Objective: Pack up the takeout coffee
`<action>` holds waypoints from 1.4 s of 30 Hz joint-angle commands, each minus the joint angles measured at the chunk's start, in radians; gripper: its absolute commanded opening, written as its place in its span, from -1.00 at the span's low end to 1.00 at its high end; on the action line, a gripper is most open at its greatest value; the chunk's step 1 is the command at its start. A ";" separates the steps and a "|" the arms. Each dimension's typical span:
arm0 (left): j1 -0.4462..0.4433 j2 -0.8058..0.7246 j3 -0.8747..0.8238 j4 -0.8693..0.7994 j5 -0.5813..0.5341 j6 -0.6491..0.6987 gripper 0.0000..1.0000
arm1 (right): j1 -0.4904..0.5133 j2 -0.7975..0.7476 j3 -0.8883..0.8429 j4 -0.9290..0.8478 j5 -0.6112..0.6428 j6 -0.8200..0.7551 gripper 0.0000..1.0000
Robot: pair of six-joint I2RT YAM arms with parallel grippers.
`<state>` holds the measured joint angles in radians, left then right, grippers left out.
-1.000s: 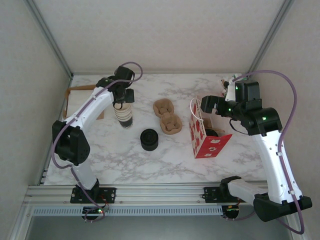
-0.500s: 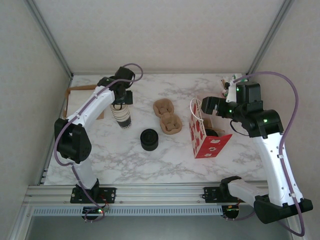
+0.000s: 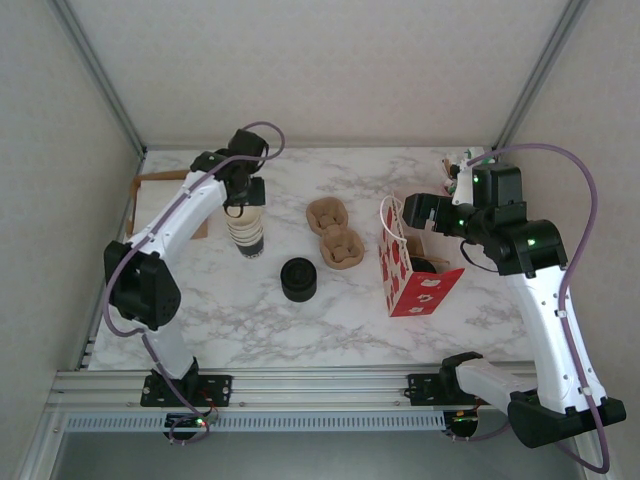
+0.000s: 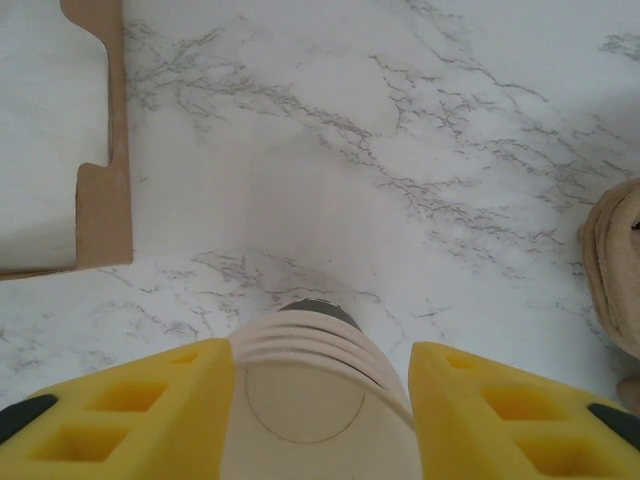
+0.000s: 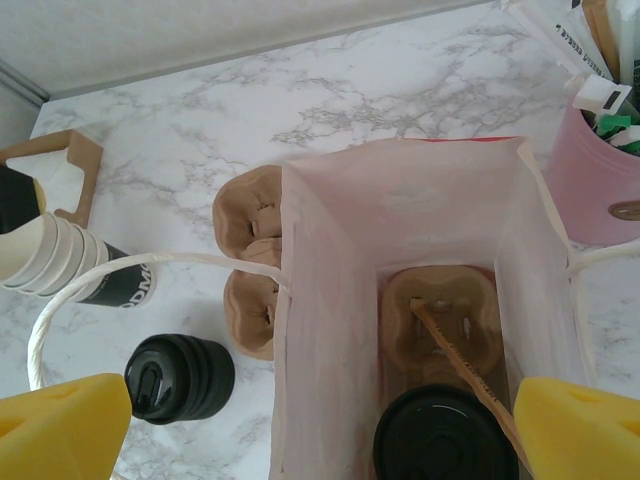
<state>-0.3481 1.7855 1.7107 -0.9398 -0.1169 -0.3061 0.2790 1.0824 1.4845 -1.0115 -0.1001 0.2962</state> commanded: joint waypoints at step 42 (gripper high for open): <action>0.586 0.574 0.303 0.139 0.059 -0.006 0.00 | 0.055 0.132 0.133 -0.006 -0.158 -0.034 0.98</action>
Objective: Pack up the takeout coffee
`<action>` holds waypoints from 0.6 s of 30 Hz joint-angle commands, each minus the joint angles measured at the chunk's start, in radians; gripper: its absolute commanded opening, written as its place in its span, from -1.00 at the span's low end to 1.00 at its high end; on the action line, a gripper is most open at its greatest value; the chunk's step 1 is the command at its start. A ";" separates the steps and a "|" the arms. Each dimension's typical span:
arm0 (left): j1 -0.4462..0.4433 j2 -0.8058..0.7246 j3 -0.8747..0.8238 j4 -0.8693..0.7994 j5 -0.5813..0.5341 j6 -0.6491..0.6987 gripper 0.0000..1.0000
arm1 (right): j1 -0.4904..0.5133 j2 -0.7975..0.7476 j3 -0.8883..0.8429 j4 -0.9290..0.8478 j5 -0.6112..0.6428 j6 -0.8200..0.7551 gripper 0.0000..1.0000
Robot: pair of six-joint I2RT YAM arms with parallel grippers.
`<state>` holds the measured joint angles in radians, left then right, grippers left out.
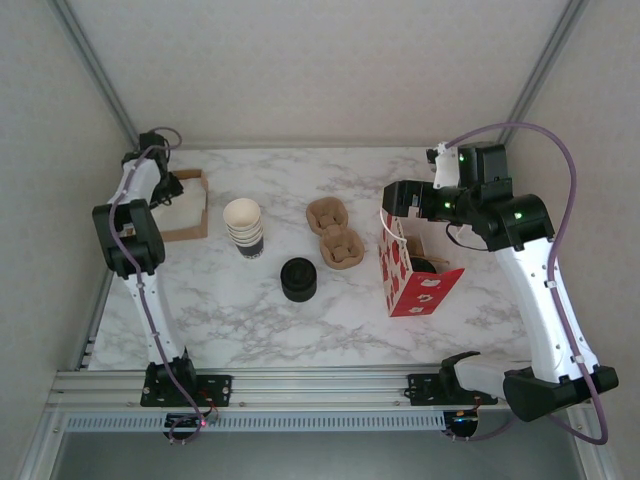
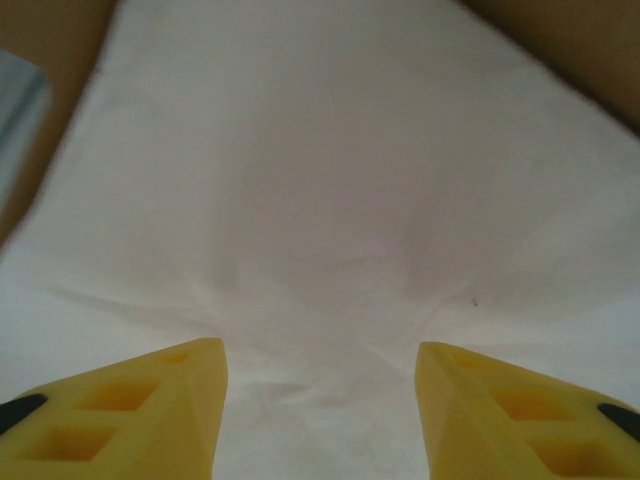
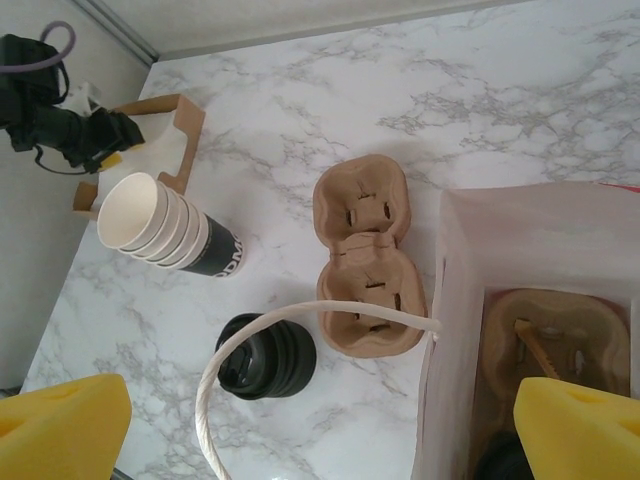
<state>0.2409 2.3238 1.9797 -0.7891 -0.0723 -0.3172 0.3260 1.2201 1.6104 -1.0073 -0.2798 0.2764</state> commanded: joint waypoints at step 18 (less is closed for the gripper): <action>-0.008 0.002 -0.025 0.022 0.012 0.029 -0.70 | 0.008 0.012 0.005 -0.002 0.015 0.000 0.98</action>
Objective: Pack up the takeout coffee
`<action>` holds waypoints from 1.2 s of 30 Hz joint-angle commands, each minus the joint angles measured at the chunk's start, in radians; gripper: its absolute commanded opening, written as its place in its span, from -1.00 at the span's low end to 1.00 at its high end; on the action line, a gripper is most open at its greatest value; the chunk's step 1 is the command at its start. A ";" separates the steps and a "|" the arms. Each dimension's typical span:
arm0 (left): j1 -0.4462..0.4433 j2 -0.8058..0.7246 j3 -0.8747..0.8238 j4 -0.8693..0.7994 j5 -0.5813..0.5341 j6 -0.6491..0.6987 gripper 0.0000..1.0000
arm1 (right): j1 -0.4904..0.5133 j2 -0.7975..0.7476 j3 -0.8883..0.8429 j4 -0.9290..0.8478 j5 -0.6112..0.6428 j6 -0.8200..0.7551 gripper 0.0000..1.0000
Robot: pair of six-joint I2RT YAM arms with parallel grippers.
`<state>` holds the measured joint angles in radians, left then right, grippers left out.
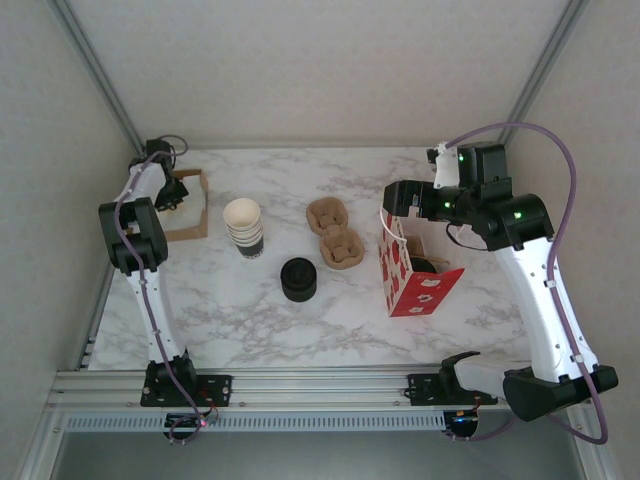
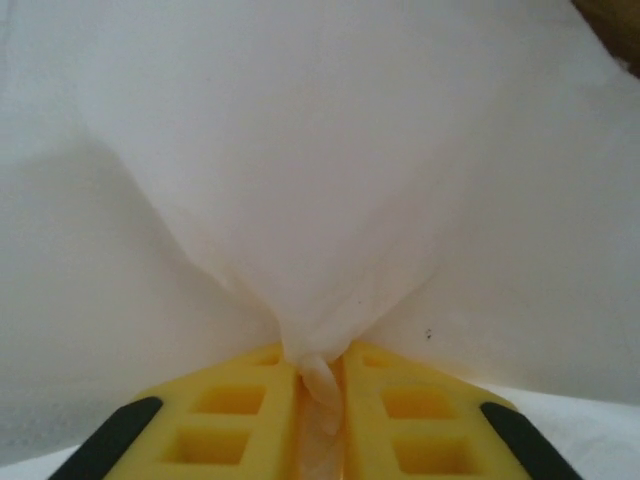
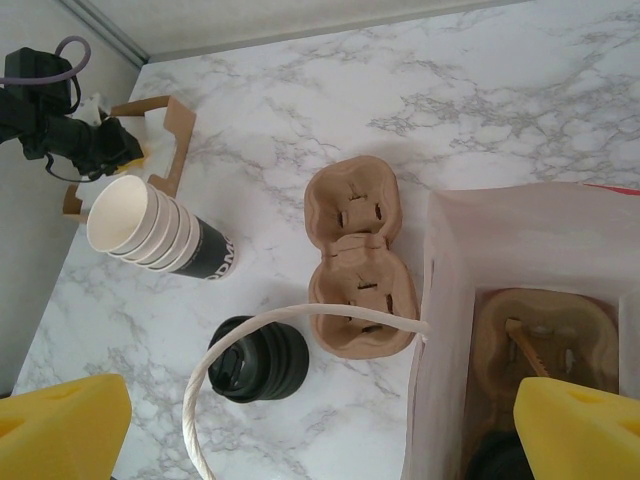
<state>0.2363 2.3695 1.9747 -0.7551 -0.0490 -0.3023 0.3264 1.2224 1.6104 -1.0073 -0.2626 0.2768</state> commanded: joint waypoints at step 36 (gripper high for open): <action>0.006 -0.156 0.058 -0.072 0.009 0.038 -1.00 | 0.011 -0.013 -0.023 0.003 0.003 -0.003 0.98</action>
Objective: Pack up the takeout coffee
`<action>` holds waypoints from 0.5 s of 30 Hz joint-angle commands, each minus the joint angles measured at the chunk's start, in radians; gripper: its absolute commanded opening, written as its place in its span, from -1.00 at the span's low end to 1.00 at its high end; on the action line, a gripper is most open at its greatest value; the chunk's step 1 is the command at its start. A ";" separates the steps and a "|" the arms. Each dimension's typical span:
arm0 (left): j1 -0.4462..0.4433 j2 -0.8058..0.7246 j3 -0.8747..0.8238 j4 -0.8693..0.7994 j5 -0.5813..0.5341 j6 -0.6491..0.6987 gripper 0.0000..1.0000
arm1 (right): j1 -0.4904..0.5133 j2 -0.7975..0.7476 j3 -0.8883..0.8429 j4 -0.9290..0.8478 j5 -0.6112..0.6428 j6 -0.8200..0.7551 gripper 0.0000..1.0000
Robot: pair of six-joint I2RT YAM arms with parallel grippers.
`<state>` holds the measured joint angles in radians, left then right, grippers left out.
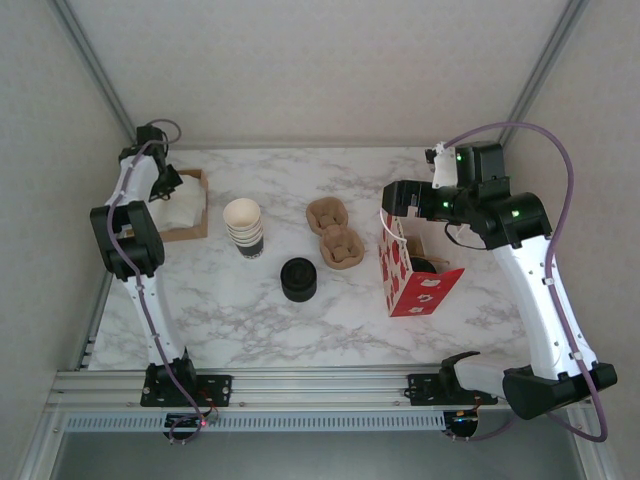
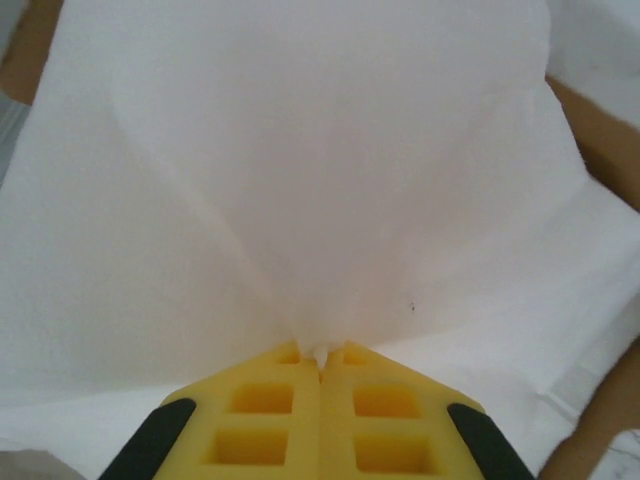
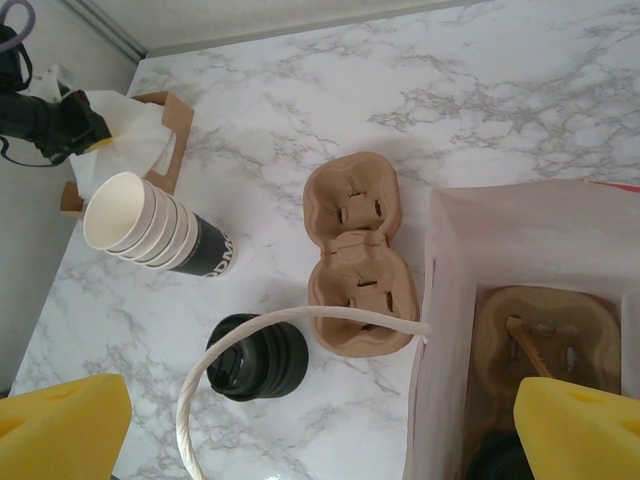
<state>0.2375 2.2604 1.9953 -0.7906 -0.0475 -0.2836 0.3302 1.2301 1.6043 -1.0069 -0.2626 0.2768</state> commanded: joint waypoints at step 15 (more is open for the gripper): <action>0.005 -0.019 0.000 -0.012 0.031 0.014 -0.74 | 0.007 -0.031 -0.038 0.006 0.004 -0.010 0.98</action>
<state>0.2375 2.2482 2.0068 -0.7963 -0.0299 -0.2836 0.3317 1.2171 1.5799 -1.0065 -0.2623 0.2764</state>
